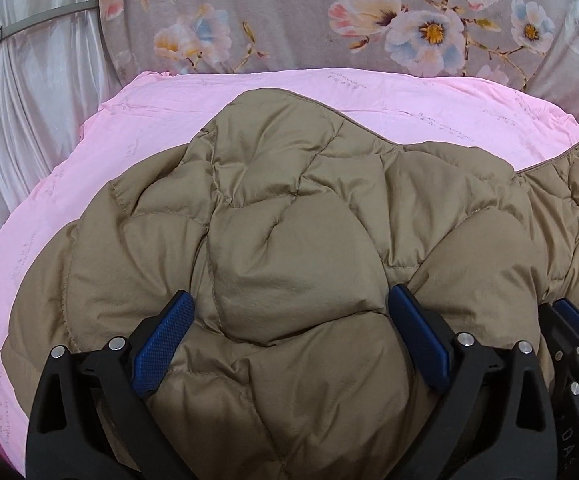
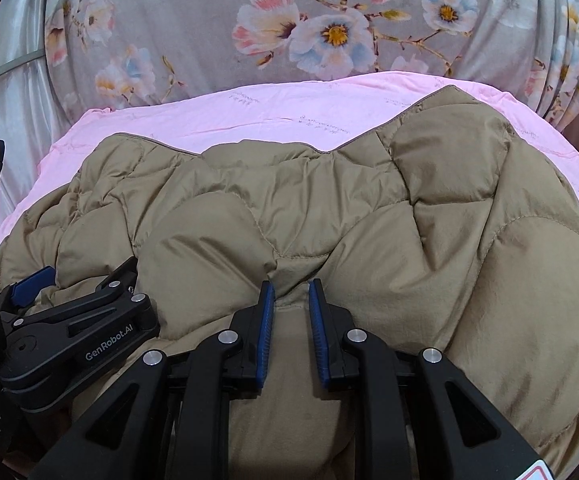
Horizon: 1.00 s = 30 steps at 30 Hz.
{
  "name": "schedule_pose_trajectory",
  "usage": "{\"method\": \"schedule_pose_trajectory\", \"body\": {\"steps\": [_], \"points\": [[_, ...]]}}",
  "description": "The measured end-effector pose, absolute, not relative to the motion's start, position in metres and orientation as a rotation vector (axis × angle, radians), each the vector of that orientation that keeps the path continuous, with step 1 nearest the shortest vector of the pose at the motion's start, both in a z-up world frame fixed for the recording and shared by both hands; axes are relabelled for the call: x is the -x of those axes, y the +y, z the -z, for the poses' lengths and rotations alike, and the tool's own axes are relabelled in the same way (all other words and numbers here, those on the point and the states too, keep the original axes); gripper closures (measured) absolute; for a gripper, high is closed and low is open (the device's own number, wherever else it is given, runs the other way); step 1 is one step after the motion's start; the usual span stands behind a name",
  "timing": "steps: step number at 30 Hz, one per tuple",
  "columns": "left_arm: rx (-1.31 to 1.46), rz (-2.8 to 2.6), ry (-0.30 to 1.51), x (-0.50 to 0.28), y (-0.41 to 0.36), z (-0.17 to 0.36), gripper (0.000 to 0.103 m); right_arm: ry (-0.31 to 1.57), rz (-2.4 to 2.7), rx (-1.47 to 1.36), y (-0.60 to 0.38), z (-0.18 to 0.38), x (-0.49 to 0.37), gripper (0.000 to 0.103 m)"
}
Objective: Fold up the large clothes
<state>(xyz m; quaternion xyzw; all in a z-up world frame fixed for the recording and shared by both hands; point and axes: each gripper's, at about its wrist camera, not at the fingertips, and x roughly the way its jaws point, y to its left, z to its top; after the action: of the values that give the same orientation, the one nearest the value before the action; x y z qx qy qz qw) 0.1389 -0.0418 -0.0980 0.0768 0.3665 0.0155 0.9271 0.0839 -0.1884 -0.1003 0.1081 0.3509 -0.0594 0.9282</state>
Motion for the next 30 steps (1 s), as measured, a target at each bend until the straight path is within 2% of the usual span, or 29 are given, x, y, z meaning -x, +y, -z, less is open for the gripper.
{"method": "schedule_pose_trajectory", "body": {"steps": [18,24,30], "points": [[-0.159,-0.040,0.747,-0.138,-0.045,0.097,0.008,0.732,0.123,-0.229,-0.189,0.103,-0.086,0.084],[0.028,0.075,0.766,-0.098,0.003,0.067,0.008,0.673,0.075,-0.284,-0.183,0.095,-0.042,0.082],[0.158,0.022,0.754,-0.060,0.085,0.041,0.008,0.661,-0.019,-0.221,-0.151,0.094,-0.008,0.081]]}}
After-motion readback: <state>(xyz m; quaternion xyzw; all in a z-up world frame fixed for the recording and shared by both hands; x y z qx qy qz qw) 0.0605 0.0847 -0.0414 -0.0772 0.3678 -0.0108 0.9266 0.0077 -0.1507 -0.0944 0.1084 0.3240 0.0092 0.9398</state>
